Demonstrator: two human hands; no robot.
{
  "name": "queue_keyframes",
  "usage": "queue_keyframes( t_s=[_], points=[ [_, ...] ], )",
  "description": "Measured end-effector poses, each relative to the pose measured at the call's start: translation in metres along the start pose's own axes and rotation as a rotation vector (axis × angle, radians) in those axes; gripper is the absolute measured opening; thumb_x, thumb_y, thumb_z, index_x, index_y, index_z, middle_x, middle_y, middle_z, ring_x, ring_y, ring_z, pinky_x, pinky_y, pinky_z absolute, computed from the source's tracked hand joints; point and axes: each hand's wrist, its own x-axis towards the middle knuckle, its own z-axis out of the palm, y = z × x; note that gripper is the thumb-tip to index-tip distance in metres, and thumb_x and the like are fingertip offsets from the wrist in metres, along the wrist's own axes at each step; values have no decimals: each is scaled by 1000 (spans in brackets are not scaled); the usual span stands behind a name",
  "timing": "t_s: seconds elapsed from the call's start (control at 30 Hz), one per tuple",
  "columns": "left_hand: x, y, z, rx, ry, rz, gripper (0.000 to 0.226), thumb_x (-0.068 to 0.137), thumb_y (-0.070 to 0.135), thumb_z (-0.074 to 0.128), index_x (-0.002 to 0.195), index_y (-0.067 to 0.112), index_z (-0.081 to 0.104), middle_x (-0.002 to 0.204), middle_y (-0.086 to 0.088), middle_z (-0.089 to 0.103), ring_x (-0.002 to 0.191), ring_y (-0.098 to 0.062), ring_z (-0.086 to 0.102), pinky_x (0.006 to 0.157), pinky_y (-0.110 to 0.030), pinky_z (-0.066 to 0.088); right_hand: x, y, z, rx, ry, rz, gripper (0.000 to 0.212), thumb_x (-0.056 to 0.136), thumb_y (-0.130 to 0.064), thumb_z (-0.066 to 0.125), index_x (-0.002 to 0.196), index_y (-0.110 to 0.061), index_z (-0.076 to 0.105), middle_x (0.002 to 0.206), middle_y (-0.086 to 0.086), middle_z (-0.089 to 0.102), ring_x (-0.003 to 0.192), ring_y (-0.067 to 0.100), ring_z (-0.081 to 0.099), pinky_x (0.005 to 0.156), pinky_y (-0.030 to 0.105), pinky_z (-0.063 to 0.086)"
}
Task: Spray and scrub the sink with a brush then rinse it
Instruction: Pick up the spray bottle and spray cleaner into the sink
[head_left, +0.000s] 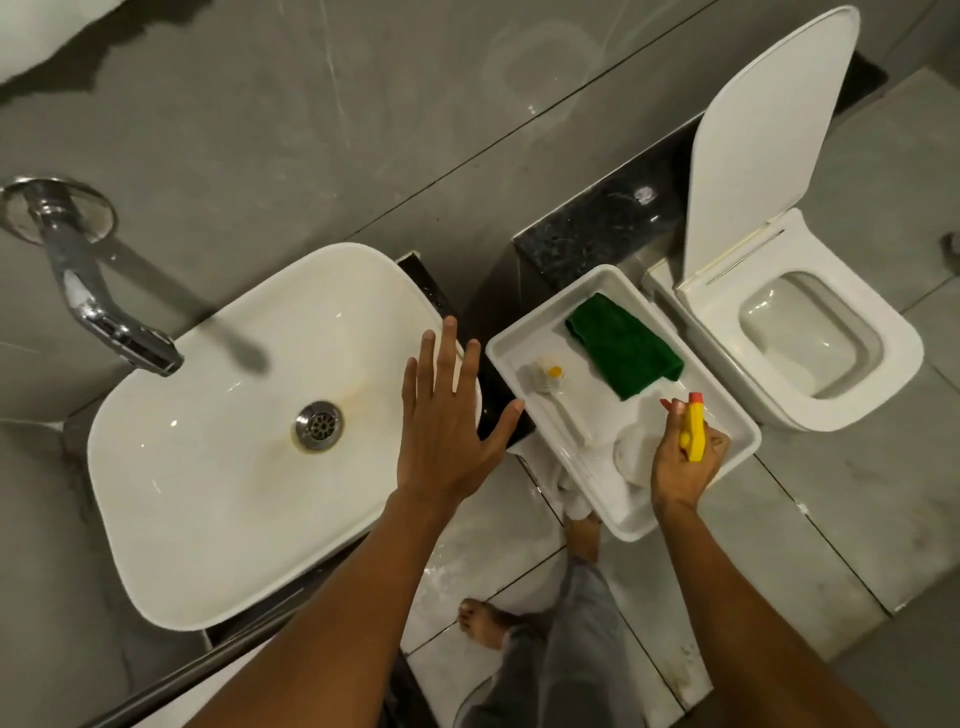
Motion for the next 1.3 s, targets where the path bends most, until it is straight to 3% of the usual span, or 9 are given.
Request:
queue_keyframes(
  t_s=[0.1,0.23,0.4,0.6,0.77,0.93,1.07,1.2,1.3],
  points=[
    [-1,1,-1,19,-4,4,92,100,81,31,169,20,27,182,-5,2,170,-28,0,138,-54,7,-4,-8,2,-44,-77,-117,12,108,-38,58,104,-48,62,132,19,63,124,36,63,111,57,50],
    [-4,0,-11,-21,-5,14,91,102,78,31,170,16,26,182,-7,5,170,-28,1,137,-56,11,-20,-38,5,76,-230,-99,17,108,-53,51,112,-61,65,112,-24,75,108,4,72,100,47,61],
    [-30,-8,-29,-92,97,-130,91,102,76,35,170,17,23,182,-6,8,170,-28,4,137,-54,12,-60,-77,13,193,-457,-43,35,105,-61,52,126,-40,68,113,7,79,113,18,75,93,42,64],
    [-82,-59,-48,-153,139,-328,88,104,73,35,171,18,20,182,-2,5,170,-25,1,137,-55,9,-125,-131,23,105,-635,-40,61,102,-73,41,90,-23,75,94,-2,80,95,-3,75,65,35,68],
    [-122,-132,-67,-154,222,-514,86,103,71,36,168,16,27,182,-4,11,170,-26,6,137,-53,10,-190,-179,35,52,-840,-85,44,97,-77,43,94,-49,77,85,4,81,85,10,78,57,23,59],
    [-156,-195,-79,-83,220,-683,86,103,69,35,169,13,28,182,-7,11,170,-28,6,137,-53,6,-249,-194,53,-111,-1013,-111,51,94,-81,44,80,-43,75,88,9,80,87,19,77,59,33,64],
    [-158,-210,-83,-119,275,-785,77,110,63,30,168,13,27,181,-7,12,170,-27,7,138,-53,6,-290,-185,70,-320,-1131,-132,72,87,-91,39,73,-29,73,82,-3,81,79,14,77,57,27,61],
    [-158,-212,-78,-211,404,-814,69,112,55,27,166,12,32,180,-8,19,169,-27,12,138,-54,11,-314,-169,73,-427,-1109,-78,65,83,-94,38,84,-41,74,70,-3,80,69,26,79,73,39,64],
    [-158,-213,-75,-245,484,-831,66,112,53,29,163,11,38,178,-10,27,167,-29,19,136,-55,17,-322,-163,69,-346,-1066,8,56,84,-89,48,85,-41,76,59,2,74,68,25,81,59,35,62]
  ],
)
